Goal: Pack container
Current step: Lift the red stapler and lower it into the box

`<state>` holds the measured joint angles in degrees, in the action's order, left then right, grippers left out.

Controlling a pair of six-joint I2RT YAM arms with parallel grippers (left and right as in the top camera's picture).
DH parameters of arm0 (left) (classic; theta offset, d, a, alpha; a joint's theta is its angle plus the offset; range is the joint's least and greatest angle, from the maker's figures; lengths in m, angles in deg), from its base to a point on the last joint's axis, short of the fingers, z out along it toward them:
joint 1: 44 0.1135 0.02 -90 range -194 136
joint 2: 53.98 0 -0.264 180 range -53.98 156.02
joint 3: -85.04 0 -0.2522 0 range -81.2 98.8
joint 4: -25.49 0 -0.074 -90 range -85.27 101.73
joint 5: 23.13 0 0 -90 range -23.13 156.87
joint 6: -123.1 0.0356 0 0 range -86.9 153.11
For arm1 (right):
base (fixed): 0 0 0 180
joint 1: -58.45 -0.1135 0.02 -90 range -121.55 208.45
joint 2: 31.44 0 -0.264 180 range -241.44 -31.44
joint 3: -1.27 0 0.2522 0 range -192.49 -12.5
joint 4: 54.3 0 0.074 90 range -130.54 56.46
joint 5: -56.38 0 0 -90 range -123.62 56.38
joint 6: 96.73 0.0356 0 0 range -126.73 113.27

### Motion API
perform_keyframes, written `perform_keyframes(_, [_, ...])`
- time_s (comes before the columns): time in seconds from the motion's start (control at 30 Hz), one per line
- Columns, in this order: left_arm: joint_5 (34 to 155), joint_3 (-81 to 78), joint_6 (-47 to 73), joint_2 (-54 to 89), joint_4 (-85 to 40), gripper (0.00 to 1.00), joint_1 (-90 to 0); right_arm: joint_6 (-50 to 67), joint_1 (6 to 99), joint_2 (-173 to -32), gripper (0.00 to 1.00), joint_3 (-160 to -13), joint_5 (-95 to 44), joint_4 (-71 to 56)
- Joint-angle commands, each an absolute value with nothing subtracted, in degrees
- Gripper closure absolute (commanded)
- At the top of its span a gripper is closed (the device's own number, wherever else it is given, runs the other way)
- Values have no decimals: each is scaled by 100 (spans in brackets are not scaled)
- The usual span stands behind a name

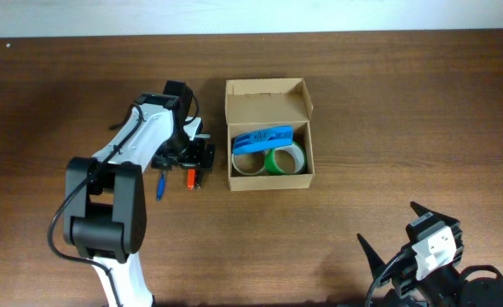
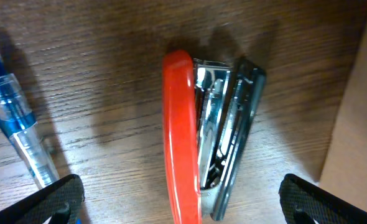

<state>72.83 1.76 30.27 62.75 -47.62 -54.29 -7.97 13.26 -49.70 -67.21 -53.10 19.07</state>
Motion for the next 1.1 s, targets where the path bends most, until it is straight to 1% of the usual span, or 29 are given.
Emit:
perform_keyframes(0.0, [7178,277,3043,6377,-4780,0,-5475,-709,1353,-4953,1,-6702,-5380,1885])
perform_keyframes(0.07, [7164,277,3163,6391,-4791,1,-5514,-709,1353,-4953,1,-6702,-5380,1885])
perform_keyframes(0.2, [7040,277,3290,6454,-4802,10,-5643,-707,1353,-4953,1,-6702,-5380,1885])
perform_keyframes(0.23, [7003,277,3290,6476,-4802,11,-5676,-707,1353,-4953,1,-6702,-5380,1885])
perform_keyframes(0.27, [6994,277,3290,6500,-4802,16,-5704,-707,1353,-4953,1,-6702,-5380,1885])
perform_keyframes(0.33, [6985,277,3285,6539,-4808,19,-5737,-707,1353,-4953,1,-6702,-5380,1885])
perform_keyframes(0.47, [7005,277,3242,6638,-4819,30,-5741,-707,1353,-4953,1,-6702,-5380,1885])
perform_keyframes(0.57, [7007,277,3222,6681,-4817,34,-5741,-709,1353,-4953,1,-6702,-5380,1885])
perform_keyframes(0.7, [7005,277,3113,6683,-4804,51,-5741,-709,1353,-4953,1,-6702,-5380,1885])
perform_keyframes(0.8, [7003,277,3071,6683,-4786,62,-5739,-707,1353,-4953,1,-6702,-5380,1885])
perform_keyframes(0.93, [7005,277,3071,6683,-4784,72,-5739,-709,1353,-4953,1,-6702,-5380,1885])
perform_keyframes(1.07, [7005,281,2982,6668,-4782,79,-5739,-707,1353,-4953,1,-6702,-5380,1885])
